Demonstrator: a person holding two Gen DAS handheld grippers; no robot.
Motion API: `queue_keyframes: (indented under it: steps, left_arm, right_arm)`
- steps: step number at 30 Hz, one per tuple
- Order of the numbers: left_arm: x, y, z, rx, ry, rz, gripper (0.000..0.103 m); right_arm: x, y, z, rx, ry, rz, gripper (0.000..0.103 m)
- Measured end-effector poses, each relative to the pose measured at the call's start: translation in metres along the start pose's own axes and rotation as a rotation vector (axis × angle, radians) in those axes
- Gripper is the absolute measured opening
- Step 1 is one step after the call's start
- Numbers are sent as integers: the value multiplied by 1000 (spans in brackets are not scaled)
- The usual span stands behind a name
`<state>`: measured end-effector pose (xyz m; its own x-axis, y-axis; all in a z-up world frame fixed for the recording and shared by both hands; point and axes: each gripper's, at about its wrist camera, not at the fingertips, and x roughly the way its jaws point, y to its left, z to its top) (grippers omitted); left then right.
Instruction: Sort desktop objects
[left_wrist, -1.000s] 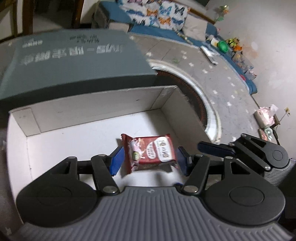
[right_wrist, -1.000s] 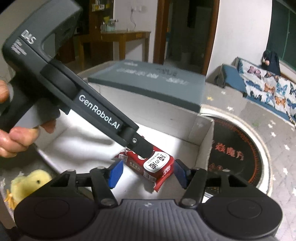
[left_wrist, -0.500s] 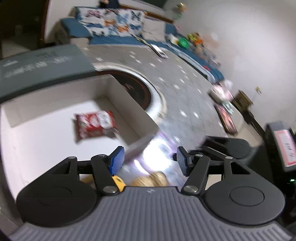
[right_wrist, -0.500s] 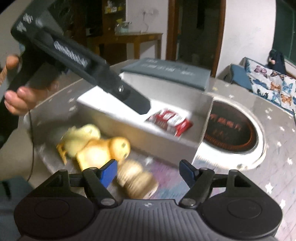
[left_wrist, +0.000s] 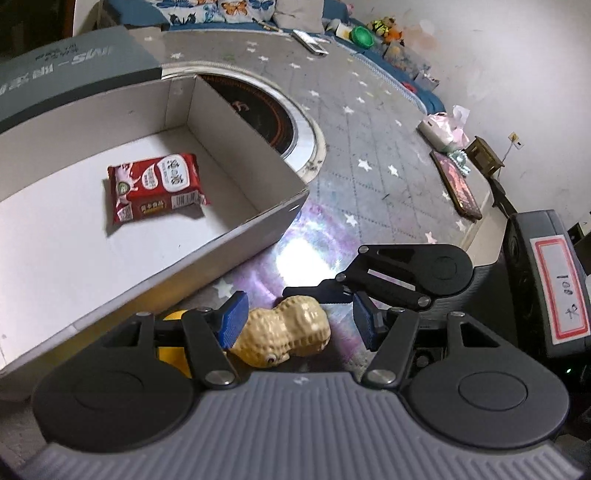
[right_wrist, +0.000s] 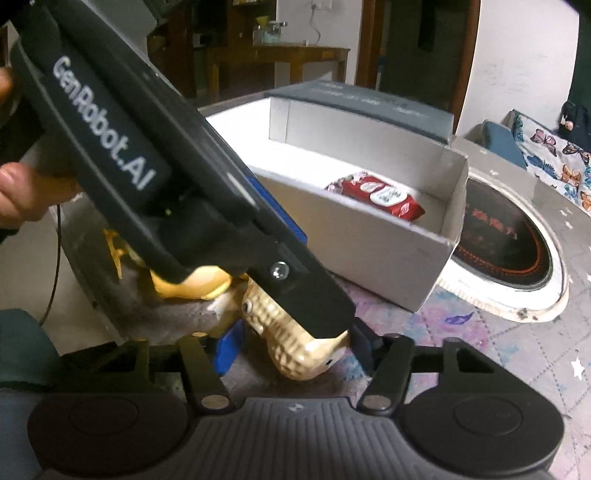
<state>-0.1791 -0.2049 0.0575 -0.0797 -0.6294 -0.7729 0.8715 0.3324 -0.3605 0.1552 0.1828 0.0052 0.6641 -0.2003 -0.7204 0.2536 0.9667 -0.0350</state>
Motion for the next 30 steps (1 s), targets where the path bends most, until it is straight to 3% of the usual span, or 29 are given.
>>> queue_keyframes:
  steps: [8,12,23,30]
  left_arm:
    - [7,2,-2,-5,18,7,62]
    - [7,2,-3,-14,18,2,62]
    - [11,-4,-4,1,13,26,62]
    - [15,-7,-4,4,18,-5,63]
  right_arm:
    - [-12,-6,-15,52,-9,-9,56]
    - [-27,-6,-25,55,-17,-28,45]
    - [-54,-16,-55,91,-11,-72,45]
    - [-75,-16,-78,148,-39,-88,44]
